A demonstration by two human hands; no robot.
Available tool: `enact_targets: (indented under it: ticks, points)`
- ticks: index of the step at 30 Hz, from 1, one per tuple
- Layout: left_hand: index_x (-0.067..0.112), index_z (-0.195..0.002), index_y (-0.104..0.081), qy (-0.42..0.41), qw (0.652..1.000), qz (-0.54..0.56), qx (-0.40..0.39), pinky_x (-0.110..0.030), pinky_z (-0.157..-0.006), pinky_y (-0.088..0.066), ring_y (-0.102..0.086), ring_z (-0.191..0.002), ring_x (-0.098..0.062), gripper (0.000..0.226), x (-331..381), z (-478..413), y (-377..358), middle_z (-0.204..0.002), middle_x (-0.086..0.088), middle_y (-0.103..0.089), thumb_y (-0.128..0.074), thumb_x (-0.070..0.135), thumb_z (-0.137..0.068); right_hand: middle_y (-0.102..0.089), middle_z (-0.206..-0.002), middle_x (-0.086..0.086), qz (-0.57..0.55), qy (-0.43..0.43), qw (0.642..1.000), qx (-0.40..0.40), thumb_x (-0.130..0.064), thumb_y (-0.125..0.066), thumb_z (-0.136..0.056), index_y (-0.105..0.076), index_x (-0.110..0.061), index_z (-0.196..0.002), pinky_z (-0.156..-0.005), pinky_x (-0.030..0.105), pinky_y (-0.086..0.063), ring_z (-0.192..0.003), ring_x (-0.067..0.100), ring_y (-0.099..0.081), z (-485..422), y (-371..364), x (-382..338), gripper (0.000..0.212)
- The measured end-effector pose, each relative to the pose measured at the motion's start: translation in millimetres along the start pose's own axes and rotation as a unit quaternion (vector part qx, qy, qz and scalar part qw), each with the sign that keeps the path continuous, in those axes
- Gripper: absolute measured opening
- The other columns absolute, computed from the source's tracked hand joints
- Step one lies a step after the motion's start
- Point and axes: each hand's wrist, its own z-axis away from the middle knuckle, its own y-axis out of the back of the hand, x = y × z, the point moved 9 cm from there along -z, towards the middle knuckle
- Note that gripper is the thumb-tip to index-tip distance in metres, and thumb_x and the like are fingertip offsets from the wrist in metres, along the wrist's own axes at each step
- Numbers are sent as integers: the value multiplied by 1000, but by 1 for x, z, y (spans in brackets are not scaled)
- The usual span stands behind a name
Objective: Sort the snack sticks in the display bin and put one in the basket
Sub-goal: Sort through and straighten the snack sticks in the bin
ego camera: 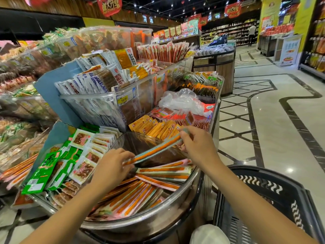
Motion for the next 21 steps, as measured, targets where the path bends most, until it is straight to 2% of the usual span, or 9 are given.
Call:
enact_targets:
  ticks: [2,4,5,7,9,11,14,17,21]
  points:
    - [35,-122,-69,-1,999,-28,-23,-32,-83,-49,-54,-99,-13,31,5,-13,-17,-105,10,-61,-69,35,-91,-69,-86,-4,13,-1,1000,-2,-27,-56,-100,-66,-26,-112,-69,37,-59,-72,18,-71,2,5,4,15]
    - [33,-128,-66,1,998,-30,-56,-34,-87,-51,-56,-107,-16,35,10,-24,-36,-111,8,-60,-67,33,-93,-68,-94,-9,42,5,999,-20,-27,-61,-98,-64,-30,-103,-65,22,-55,-79,11,-69,4,6,9,7]
    - [32,-129,-66,2,997,-28,-71,-34,-88,-51,-58,-109,-16,35,12,-29,-45,-113,8,-61,-66,32,-94,-66,-94,-11,57,9,998,-33,-27,-63,-97,-64,-30,-95,-64,21,-53,-76,8,-69,7,5,10,4]
    - [29,-124,-68,0,995,-28,-97,-35,-88,-53,-62,-108,-18,31,14,-37,-62,-112,5,-65,-66,28,-93,-65,-90,-12,78,12,996,-50,-30,-67,-94,-62,-31,-86,-67,32,-57,-72,8,-68,10,1,16,9]
    - [24,-113,-70,3,994,-30,-102,-36,-84,-53,-64,-104,-22,22,15,-44,-72,-108,1,-68,-65,24,-92,-64,-86,-13,123,9,991,-59,-33,-68,-92,-63,-30,-87,-73,38,-56,-79,10,-65,14,-1,20,8]
    - [23,-104,-68,11,994,-45,-97,-36,-78,-52,-66,-97,-23,13,17,-50,-78,-103,-1,-69,-65,24,-92,-63,-85,-14,156,16,985,-67,-38,-69,-91,-62,-30,-90,-73,33,-52,-82,9,-62,16,-3,20,11]
    - [28,-104,-68,20,991,-78,-104,-35,-77,-53,-67,-94,-22,12,21,-52,-87,-103,1,-69,-65,30,-92,-58,-92,-15,239,52,965,-90,-47,-67,-91,-59,-31,-95,-74,28,-47,-88,7,-56,19,-9,15,18]
    - [28,-106,-70,35,990,-60,-119,-35,-79,-53,-67,-96,-22,15,20,-49,-100,-106,0,-71,-63,25,-92,-58,-100,-10,326,80,937,-94,-50,-62,-94,-61,-30,-103,-85,31,-49,-99,13,-54,22,-13,14,22]
    - [26,-109,-70,27,986,-21,-164,-35,-85,-54,-67,-102,-21,22,16,-43,-112,-111,0,-71,-57,17,-94,-55,-106,-5,386,82,916,-75,-52,-60,-94,-65,-29,-111,-90,34,-45,-105,17,-48,23,-14,22,29]
